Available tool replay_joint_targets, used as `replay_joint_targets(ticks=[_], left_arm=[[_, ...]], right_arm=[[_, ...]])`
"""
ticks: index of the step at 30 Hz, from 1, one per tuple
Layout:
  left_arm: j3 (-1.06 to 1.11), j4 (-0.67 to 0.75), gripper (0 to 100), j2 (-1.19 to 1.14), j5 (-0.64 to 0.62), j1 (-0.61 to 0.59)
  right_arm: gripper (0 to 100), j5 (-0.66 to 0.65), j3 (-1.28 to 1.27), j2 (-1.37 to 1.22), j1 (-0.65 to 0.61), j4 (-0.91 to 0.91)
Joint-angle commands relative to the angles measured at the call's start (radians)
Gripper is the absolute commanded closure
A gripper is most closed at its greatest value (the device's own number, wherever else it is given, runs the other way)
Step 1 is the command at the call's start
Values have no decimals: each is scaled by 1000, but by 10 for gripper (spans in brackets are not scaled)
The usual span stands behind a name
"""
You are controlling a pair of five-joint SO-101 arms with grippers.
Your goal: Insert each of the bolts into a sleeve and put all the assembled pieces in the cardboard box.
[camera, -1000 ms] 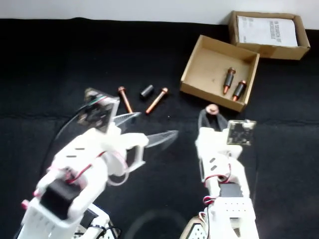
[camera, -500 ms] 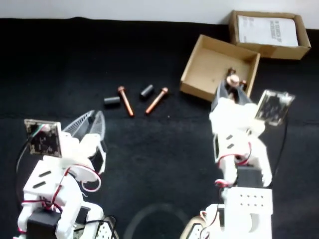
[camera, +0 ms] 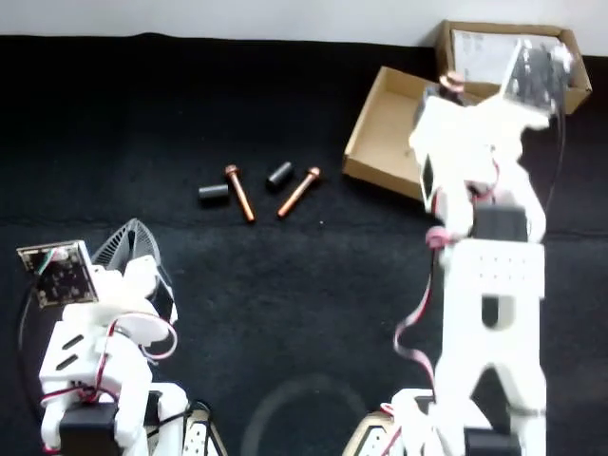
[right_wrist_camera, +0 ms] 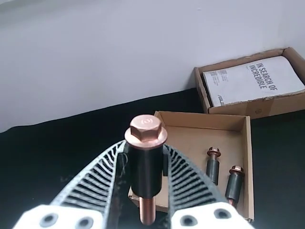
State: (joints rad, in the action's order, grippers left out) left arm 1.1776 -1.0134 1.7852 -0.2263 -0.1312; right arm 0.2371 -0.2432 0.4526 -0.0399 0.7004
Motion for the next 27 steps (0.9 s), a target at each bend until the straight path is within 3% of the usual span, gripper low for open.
replay_joint_targets(ticks=[1,7,12,18,23,27], left_arm=[[42,2,991,25,5,-54],[177,29,991,25,3,-134],[343,218,991,25,2,-189],[519,494,991,24,2,-217],[516,474,991,24,0,-213],[516,308,991,24,0,-200]], right_arm=[[991,3,220,-142,10,53],[991,3,529,-367,36,262],[991,2,774,-545,39,407],[991,2,984,-763,39,435],[991,2,1107,-924,39,435],[991,-23,1198,-1044,39,429]])
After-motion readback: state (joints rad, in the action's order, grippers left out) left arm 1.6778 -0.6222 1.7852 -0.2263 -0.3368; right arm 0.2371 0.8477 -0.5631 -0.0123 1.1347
